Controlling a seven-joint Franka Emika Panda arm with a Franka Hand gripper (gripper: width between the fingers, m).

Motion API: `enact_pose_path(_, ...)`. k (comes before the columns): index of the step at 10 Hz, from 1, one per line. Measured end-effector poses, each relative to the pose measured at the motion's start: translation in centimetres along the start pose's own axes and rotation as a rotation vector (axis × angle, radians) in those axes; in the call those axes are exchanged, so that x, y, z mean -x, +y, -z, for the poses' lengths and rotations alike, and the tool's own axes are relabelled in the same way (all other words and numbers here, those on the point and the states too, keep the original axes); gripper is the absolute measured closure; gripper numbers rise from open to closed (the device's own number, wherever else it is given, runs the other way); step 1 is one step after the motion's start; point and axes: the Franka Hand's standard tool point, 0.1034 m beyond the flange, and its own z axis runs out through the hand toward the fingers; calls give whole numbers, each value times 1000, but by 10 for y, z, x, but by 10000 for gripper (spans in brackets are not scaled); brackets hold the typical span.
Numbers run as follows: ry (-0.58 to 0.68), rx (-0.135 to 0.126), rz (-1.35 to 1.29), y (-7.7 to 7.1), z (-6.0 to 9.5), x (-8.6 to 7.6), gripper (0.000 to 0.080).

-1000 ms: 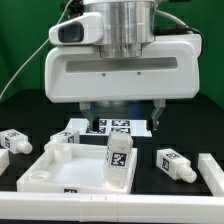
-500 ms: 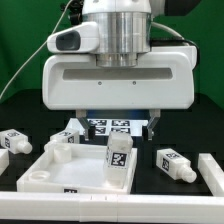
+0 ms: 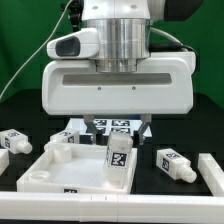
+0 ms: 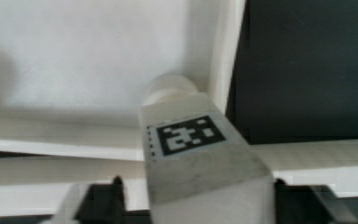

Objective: Assemble one leg

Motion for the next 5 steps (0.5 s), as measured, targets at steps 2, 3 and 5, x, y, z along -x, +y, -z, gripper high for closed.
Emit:
enact_pose_path(2, -3, 0, 27, 0, 0, 0, 515)
enact_pose_path(3, -3, -1, 14, 0, 0, 0, 515)
enact_pose_path(5, -3, -2, 0, 0, 0, 0, 515)
